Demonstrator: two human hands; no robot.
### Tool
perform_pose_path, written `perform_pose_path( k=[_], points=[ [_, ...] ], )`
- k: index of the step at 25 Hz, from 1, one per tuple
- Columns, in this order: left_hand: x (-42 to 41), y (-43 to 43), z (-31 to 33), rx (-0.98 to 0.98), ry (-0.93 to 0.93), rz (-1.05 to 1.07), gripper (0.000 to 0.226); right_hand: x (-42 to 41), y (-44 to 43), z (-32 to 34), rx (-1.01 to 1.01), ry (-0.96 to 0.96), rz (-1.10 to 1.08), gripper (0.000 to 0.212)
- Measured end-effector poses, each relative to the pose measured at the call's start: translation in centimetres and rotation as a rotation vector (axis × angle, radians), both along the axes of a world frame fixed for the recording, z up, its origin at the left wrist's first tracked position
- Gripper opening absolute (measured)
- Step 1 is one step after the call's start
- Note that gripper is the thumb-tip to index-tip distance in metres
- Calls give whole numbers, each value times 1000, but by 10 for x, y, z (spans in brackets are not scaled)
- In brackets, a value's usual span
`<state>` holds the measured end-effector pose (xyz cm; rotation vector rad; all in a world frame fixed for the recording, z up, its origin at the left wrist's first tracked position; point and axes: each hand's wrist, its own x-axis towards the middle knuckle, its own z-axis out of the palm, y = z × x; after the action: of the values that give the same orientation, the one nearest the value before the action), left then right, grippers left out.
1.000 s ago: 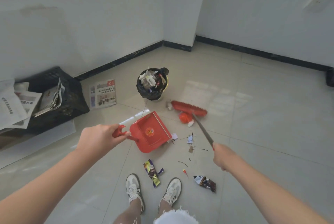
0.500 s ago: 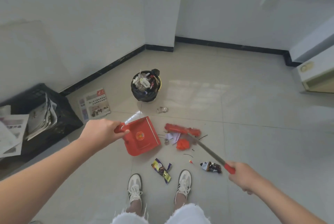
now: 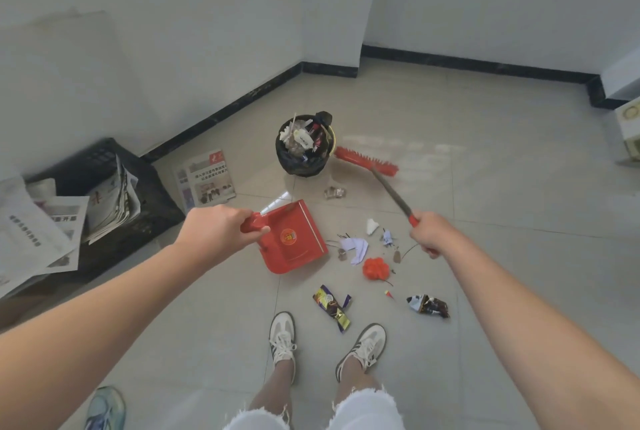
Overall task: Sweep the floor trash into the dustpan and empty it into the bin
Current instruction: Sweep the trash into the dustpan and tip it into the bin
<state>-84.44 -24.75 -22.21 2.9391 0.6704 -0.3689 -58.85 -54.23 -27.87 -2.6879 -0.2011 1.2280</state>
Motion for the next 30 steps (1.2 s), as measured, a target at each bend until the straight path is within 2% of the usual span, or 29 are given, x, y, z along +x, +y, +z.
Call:
perform_pose_path(
  k=[4,7,11,12,14,17,21,24,27,30],
  points=[
    [-4,4,-7,9,-14,33,49,-21,-3,-25,-139,126,185,25],
    [-6,7,-3,-15,8,56,52,-49,-50,-2,-233,117,361,35],
    [1,7,5,-16,58,-20,50,-74,-110,41,-328,139,432,56],
    [3,8,6,-12,63,-57,49,-77,-120,51,-309,140,404,61],
    [9,11,8,7,72,-134,48,-82,-140,65,-182,174,180,66],
    [21,14,10,14,90,-209,50,-97,-168,87,-59,243,-167,62],
    [53,-4,21,21,92,-369,47,-109,-177,91,30,197,-424,58],
    [71,-24,27,14,82,-447,39,-108,-170,73,4,107,-494,55],
    [71,-29,17,-3,9,-418,43,-103,-165,29,-81,16,-437,46],
    [66,-28,4,-21,-116,-408,51,-94,-165,-19,-110,96,-467,41]
  ],
)
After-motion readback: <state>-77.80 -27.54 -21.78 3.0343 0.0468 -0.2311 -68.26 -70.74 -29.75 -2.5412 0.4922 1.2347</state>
